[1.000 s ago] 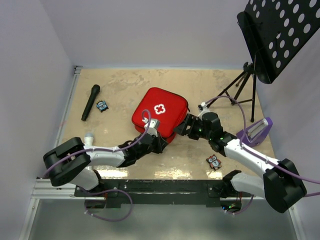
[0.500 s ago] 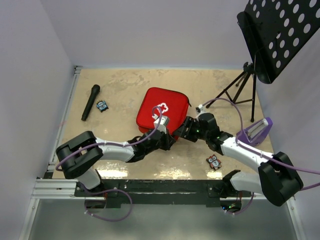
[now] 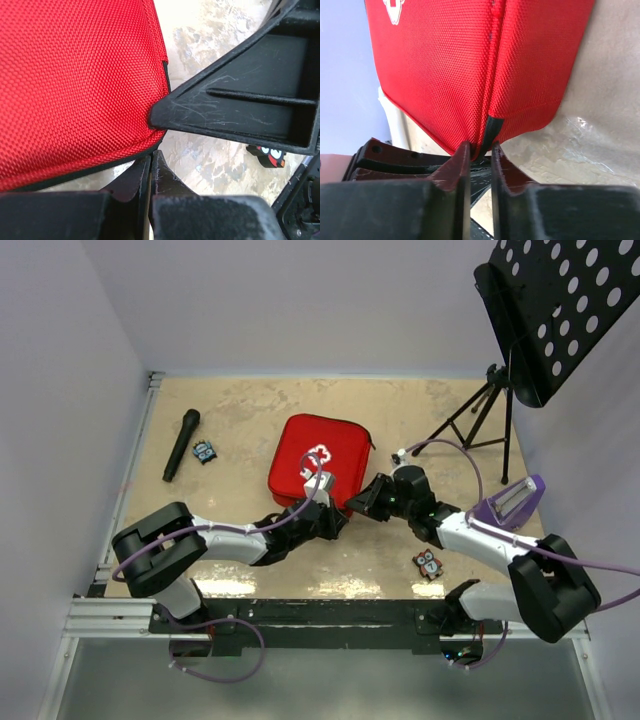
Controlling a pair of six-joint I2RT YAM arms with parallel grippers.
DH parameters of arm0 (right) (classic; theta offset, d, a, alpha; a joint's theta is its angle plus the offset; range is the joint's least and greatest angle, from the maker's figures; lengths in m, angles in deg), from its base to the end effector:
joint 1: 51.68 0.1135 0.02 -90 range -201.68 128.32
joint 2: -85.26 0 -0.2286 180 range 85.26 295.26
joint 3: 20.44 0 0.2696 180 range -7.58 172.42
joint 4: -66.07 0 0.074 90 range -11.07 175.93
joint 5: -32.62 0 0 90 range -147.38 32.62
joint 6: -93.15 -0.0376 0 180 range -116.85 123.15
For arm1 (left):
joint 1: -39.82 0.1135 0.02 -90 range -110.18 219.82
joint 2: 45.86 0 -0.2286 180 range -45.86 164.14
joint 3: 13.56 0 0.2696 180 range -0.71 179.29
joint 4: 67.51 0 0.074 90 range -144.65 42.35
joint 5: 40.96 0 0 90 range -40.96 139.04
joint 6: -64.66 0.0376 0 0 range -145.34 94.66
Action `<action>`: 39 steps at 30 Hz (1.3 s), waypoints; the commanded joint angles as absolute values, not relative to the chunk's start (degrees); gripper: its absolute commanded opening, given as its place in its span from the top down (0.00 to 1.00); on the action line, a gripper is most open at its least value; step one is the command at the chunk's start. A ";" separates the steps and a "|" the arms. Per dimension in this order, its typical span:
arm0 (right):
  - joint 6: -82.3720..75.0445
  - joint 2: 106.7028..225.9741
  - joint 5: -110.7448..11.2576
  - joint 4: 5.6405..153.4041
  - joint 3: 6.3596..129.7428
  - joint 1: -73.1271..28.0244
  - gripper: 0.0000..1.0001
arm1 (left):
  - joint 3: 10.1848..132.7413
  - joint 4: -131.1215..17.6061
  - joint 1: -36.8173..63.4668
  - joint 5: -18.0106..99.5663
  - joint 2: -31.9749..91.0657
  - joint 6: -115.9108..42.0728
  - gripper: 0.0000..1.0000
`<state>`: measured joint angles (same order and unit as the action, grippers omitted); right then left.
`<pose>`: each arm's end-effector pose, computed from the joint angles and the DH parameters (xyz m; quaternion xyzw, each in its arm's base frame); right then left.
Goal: Organize the medicine kit
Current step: Zip the medicine box at the center of the board.
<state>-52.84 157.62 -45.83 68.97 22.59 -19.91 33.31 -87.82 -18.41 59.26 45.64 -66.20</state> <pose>0.2337 0.1536 0.1402 0.1352 0.8620 0.3966 0.2853 0.1736 -0.2677 0.1069 0.0786 0.8345 -0.3624 0.4074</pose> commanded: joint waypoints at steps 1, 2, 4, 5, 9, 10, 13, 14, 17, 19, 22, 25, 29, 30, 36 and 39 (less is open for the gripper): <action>-52.22 159.70 -50.35 67.24 21.07 -20.13 0.96 | 32.08 -89.81 -19.24 56.77 45.81 -65.59 1.00; -52.13 159.79 -50.44 67.41 21.07 -20.13 1.00 | 31.90 -89.81 -19.24 56.86 45.64 -65.51 1.00; -51.96 159.88 -50.88 67.76 21.16 -20.13 1.00 | 31.38 -89.72 -19.24 56.95 45.20 -65.51 1.00; -51.61 159.70 -51.40 68.20 21.24 -20.13 1.00 | 31.11 -89.64 -19.24 57.12 44.93 -65.42 1.00; -50.64 159.44 -53.16 69.34 21.59 -20.21 1.00 | 28.92 -88.67 -19.15 58.18 42.65 -65.51 1.00; -50.38 159.35 -53.69 69.87 21.77 -20.21 1.00 | 28.30 -88.32 -19.15 58.70 41.86 -65.51 1.00; -49.85 158.65 -55.18 71.45 22.65 -20.21 1.00 | 26.46 -86.57 -19.06 59.93 39.49 -65.59 1.00; -49.76 158.39 -55.71 71.80 22.83 -20.21 1.00 | 25.58 -86.12 -19.06 60.37 38.79 -65.68 1.00; -49.76 157.68 -56.68 72.86 23.62 -20.30 1.00 | 22.86 -85.33 -18.89 61.60 35.80 -66.29 1.00; -49.67 157.77 -56.86 73.21 24.32 -20.48 1.00 | 21.28 -84.63 -18.71 62.39 33.95 -66.65 1.00; -49.15 158.21 -57.03 73.74 25.37 -20.65 1.00 | 18.90 -83.66 -18.45 63.62 31.05 -67.09 1.00; -48.35 158.47 -57.21 74.53 26.34 -20.74 1.00 | 16.79 -82.52 -18.10 64.59 28.59 -67.35 1.00; -48.09 158.47 -57.12 74.53 26.78 -20.74 1.00 | 15.64 -83.56 -18.01 63.81 28.05 -67.00 1.00; -48.09 158.47 -57.03 74.62 26.70 -20.74 1.00 | 15.64 -84.18 -18.01 63.80 28.32 -66.91 1.00; -47.83 157.51 -57.21 75.76 26.87 -20.74 1.00 | 14.32 -86.13 -18.01 66.17 26.48 -66.91 1.00; -47.48 157.06 -58.44 76.20 26.96 -20.83 1.00 | 13.45 -81.65 -18.01 69.86 23.14 -67.26 1.00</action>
<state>-53.34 158.23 -44.41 73.32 25.41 -17.85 17.40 -92.46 -18.33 63.56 27.20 -67.75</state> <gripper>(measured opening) 0.052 0.019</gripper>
